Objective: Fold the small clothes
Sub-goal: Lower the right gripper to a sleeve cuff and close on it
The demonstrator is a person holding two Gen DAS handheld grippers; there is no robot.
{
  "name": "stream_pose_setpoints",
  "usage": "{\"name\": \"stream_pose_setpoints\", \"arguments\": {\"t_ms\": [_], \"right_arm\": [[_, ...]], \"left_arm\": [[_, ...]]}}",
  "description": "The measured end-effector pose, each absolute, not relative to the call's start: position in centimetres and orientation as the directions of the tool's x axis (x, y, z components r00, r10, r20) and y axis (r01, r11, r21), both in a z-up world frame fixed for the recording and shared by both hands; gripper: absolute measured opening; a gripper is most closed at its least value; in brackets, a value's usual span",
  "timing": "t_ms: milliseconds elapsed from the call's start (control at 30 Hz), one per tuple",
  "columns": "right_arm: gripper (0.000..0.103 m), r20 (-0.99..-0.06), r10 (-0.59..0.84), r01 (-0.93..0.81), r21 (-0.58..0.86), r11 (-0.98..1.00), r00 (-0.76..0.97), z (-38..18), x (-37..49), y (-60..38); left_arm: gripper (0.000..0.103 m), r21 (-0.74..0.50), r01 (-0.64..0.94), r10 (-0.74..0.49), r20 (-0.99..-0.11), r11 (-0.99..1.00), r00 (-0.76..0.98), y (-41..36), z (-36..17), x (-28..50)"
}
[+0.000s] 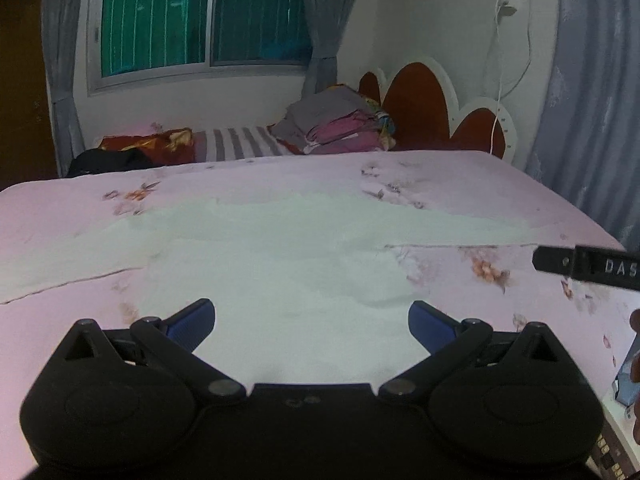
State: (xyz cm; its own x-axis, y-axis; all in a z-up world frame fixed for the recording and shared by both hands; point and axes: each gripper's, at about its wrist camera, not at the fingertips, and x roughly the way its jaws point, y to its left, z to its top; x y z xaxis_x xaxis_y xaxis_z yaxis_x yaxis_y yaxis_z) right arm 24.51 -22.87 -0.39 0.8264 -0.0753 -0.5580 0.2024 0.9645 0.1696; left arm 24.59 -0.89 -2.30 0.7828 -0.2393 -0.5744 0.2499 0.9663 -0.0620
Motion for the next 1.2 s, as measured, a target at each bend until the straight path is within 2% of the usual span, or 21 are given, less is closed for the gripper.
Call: {"name": "stream_pose_setpoints", "arguments": {"t_ms": [233,667,700,733,767,1000,1100,1200], "right_arm": [[0.103,-0.575,-0.136,0.259,0.137,0.956,0.806,-2.0,28.1,-27.1],[0.102,-0.642,-0.199,0.419,0.209,0.883,0.741,-7.9,39.3,-43.5],[0.086,-0.647,-0.198,0.435,0.228,0.871,0.736,-8.6,39.9,-44.9],[0.057,-0.653,-0.196,0.451,0.247,0.858,0.732,-9.2,40.4,-46.3],[0.054,-0.663,-0.198,0.473,0.264,0.840,0.722,-9.9,41.0,-47.7],[0.054,-0.709,-0.151,0.576,0.409,0.708,0.689,-15.0,44.0,-55.6],[0.045,-0.719,-0.129,0.591,0.441,0.676,0.683,-16.3,44.2,-57.0],[0.043,-0.702,-0.117,0.583,0.473,0.661,0.702,-16.4,44.1,-57.9]], "left_arm": [[0.103,-0.105,0.242,-0.257,-0.577,0.965,0.776,-3.5,-3.3,29.1],[0.103,-0.033,0.182,-0.155,-0.682,0.983,0.715,-13.1,-6.6,39.9],[0.103,-0.024,0.176,-0.143,-0.690,0.984,0.710,-13.7,-6.8,40.5],[0.103,-0.016,0.170,-0.133,-0.696,0.985,0.705,-14.1,-7.1,41.1],[0.103,-0.010,0.164,-0.124,-0.704,0.986,0.699,-14.6,-7.3,41.6],[0.103,0.045,0.123,-0.050,-0.738,0.991,0.673,-16.2,-8.6,43.8],[0.103,0.052,0.103,-0.029,-0.750,0.993,0.661,-16.7,-9.0,44.5],[0.103,0.050,0.088,-0.021,-0.754,0.995,0.656,-17.6,-9.1,45.4]]}}
